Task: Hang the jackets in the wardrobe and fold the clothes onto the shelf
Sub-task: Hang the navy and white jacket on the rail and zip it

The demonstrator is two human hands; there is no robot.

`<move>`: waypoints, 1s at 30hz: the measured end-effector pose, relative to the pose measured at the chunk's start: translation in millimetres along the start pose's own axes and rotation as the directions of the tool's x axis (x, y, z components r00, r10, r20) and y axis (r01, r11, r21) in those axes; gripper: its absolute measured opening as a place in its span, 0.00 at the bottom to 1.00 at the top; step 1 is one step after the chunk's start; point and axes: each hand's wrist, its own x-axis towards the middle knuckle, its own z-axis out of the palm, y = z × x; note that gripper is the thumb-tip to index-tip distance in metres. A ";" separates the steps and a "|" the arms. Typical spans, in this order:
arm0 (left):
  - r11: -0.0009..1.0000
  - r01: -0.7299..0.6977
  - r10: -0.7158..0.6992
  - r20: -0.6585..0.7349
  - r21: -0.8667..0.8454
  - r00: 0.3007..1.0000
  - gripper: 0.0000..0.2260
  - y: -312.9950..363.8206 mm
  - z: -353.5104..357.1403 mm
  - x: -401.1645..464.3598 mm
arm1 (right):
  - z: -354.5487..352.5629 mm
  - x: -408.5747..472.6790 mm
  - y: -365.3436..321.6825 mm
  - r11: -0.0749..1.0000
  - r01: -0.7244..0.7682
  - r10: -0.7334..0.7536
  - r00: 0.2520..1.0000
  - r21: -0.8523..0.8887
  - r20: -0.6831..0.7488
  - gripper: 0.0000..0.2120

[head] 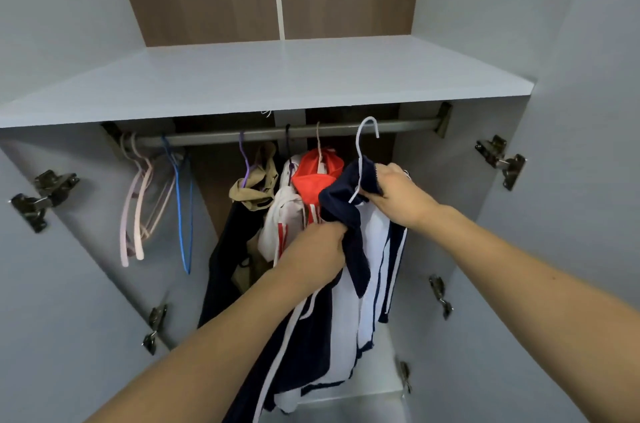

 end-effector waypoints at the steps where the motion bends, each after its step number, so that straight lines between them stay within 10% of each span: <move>1: 1.000 0.016 -0.017 -0.030 -0.026 0.999 0.08 3.1 6.4 9.0 | 0.7 8.9 6.3 1.000 -0.024 0.024 1.000 0.011 0.010 0.11; 9: 0.961 0.201 -0.230 -0.146 -0.191 0.962 0.07 6.6 31.7 96.9 | 10.2 60.9 78.4 0.985 -0.125 0.126 0.992 0.119 -0.003 0.17; 21: 0.987 0.117 -0.149 -0.340 -0.114 0.928 0.11 -25.4 126.4 190.5 | 143.6 90.9 173.2 0.905 -0.173 0.276 0.934 0.388 -0.226 0.10; 26: 0.947 0.104 0.036 -0.421 0.304 0.906 0.04 -45.7 151.2 177.5 | 190.4 89.7 197.8 0.896 -0.027 0.230 0.882 0.443 -0.412 0.11; 30: 0.661 0.269 0.120 -0.452 0.700 0.884 0.15 -66.8 181.7 157.5 | 228.6 91.2 221.9 0.904 0.056 0.190 0.835 0.423 -0.517 0.14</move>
